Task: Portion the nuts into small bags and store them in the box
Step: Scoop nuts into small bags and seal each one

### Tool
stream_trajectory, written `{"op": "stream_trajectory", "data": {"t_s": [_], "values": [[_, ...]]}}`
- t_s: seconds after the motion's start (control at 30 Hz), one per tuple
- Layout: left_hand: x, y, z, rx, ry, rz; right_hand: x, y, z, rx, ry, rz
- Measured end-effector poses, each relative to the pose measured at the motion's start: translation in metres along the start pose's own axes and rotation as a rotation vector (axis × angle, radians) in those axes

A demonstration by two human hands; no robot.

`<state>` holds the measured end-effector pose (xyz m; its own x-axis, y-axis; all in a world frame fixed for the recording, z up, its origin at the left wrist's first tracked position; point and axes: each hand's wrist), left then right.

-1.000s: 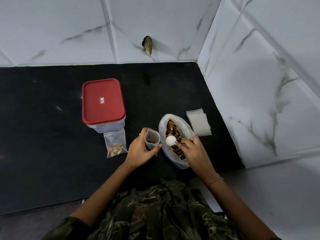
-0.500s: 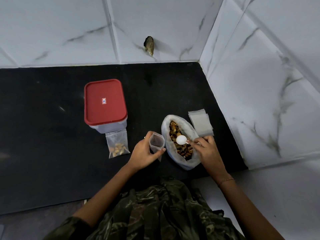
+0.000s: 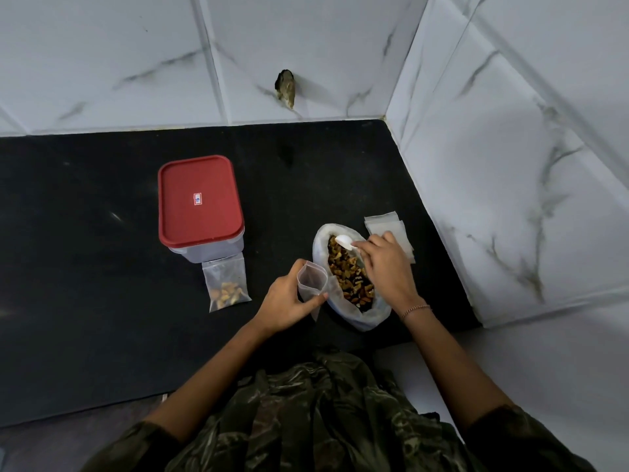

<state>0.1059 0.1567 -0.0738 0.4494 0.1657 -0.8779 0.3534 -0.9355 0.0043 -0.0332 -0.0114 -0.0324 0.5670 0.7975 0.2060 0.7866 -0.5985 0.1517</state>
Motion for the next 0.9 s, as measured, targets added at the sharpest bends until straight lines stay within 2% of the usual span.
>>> {"op": "stream_trajectory", "data": {"t_s": [0.27,0.5,0.73,0.83,0.9], "values": [[0.001,0.001,0.006,0.018,0.003,-0.014,-0.01,-0.002,-0.013,0.156,-0.004,-0.123],[-0.002,0.0,0.007,0.033,0.007,-0.007,-0.003,0.005,-0.009,0.16,-0.033,-0.061],[-0.003,-0.001,0.009,0.02,0.013,-0.016,-0.012,0.013,-0.024,0.357,0.013,-0.073],[-0.006,-0.001,0.01,0.02,0.025,-0.017,-0.006,0.011,-0.018,0.297,0.003,-0.042],[-0.006,-0.002,0.011,0.027,0.03,-0.016,-0.005,0.01,-0.017,0.322,0.036,-0.009]]}}
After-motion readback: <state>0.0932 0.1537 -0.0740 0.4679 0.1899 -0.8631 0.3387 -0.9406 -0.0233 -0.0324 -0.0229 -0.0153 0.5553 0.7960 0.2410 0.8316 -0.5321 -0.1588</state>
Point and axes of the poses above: each hand's wrist, its own y-axis towards the middle knuckle, its own z-axis out of the palm, x = y × z, and after that the axes turned 1 degree about z, right-handed
